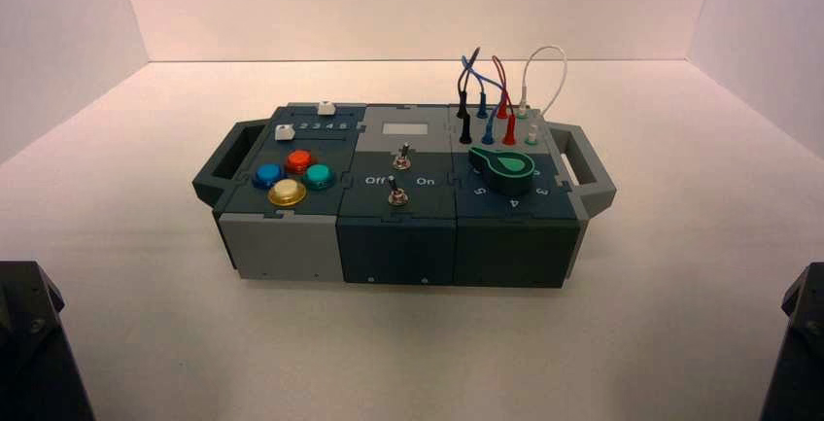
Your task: Pull the white wire.
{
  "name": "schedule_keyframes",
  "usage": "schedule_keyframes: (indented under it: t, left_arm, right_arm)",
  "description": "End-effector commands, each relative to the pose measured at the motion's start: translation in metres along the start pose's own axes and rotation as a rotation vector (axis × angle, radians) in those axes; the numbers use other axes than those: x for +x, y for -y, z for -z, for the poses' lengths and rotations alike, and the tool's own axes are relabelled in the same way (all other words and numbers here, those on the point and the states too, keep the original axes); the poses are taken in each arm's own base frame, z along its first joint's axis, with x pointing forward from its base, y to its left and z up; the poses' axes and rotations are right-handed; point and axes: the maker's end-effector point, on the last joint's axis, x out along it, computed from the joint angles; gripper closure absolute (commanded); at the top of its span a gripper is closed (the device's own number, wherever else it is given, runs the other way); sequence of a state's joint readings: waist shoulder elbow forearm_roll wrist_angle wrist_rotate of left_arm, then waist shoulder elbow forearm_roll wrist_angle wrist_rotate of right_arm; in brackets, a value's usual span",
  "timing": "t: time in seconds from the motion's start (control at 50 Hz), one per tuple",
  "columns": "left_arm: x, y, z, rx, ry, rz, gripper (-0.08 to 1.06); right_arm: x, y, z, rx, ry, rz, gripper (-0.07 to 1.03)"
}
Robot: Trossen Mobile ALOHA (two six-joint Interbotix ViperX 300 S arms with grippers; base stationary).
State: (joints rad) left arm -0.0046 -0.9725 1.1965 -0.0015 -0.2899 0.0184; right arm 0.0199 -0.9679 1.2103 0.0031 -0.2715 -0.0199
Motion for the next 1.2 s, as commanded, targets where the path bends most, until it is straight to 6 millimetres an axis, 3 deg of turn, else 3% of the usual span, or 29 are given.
schedule_keyframes:
  t: [0.02,0.4,0.66,0.9,1.2]
  left_arm:
    - [0.001,0.000,-0.006,0.001,0.015,0.001,1.00]
    - [0.003,0.001,0.000,0.004,-0.021,0.003,1.00]
    - [0.008,0.006,0.014,0.009,-0.148,0.027,1.00]
    - [0.013,0.033,0.036,0.033,-0.354,0.129,1.00]
    - [0.002,0.073,0.056,0.074,-0.522,0.282,1.00]
  right_arm:
    - [0.003,0.000,-0.009,-0.002,0.011,-0.001,0.99]
    - [0.004,0.000,-0.004,-0.008,-0.043,-0.002,0.99]
    - [0.004,-0.007,0.009,0.014,-0.172,-0.029,0.99]
    - [0.003,-0.030,0.033,0.076,-0.372,-0.108,0.99]
    - [0.001,-0.048,0.069,0.159,-0.641,-0.152,0.99]
